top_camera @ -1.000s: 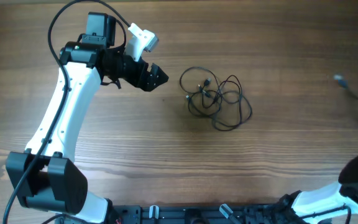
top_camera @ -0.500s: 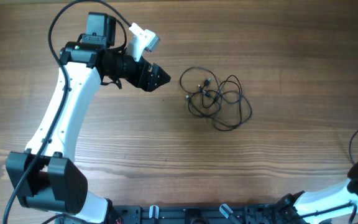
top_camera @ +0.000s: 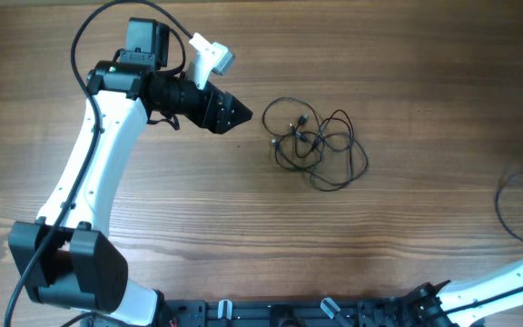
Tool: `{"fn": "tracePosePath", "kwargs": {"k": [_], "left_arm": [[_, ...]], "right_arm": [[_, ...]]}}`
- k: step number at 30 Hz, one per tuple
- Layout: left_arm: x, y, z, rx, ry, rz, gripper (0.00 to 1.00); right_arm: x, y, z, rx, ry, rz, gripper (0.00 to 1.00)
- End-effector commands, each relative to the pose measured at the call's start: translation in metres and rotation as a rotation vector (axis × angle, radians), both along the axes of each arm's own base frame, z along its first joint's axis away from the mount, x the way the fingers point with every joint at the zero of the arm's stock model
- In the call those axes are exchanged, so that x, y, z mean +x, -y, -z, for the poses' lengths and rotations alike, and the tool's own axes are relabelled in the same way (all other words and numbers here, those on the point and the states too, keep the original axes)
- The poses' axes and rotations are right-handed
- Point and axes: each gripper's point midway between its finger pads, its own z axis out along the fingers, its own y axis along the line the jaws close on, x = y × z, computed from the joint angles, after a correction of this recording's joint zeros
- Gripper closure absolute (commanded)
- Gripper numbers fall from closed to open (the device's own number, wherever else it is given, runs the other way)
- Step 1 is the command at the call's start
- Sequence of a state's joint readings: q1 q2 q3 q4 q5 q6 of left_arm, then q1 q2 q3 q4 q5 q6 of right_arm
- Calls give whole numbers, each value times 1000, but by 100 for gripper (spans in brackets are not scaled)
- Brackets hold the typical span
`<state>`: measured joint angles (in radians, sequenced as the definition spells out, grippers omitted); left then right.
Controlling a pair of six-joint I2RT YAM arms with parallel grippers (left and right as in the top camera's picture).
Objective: Untangle cables
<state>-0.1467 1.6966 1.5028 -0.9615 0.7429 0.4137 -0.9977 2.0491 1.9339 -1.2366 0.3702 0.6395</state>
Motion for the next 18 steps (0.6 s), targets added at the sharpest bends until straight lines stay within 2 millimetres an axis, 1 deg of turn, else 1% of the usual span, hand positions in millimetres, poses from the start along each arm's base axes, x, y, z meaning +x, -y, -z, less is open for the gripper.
{"fn": "tracePosePath", "kwargs": {"k": [1,2,3,5,7,10,12,13,14,15,17,18], "left_arm": [[-2,4,-3,-43,-13,12,12],[-2,5,-5,-50,-9,16,12],[-1,6,-5,-50,-7,18,12],[-2,7,-5,-49,-7,22,12],[-2,7,-5,-49,-7,22,12],[-2,7,-5,-49,-7,22,12],[-2,7,-5,-49,-7,22,11],[-2,7,-5,-49,-6,22,11],[-2,7,-5,-49,-6,22,11],[-2,7,-5,-50,-7,22,11],[-2,7,-5,-49,-7,22,11],[-2,7,-5,-49,-6,22,12]], "right_arm": [[2,-7,40,52,-9,-25,96],[3,-11,57,74,-6,-44,96],[1,-14,67,82,-12,-44,96],[-2,-18,82,90,-16,-44,96],[-3,-20,91,96,-19,-44,96],[1,-22,96,108,7,-54,96],[17,-21,97,122,63,-141,96],[29,-20,97,127,114,-195,96],[36,-19,96,128,141,-234,96],[40,-18,95,125,154,-246,96],[40,-18,95,125,154,-245,96],[39,-19,95,128,154,-242,84]]}}
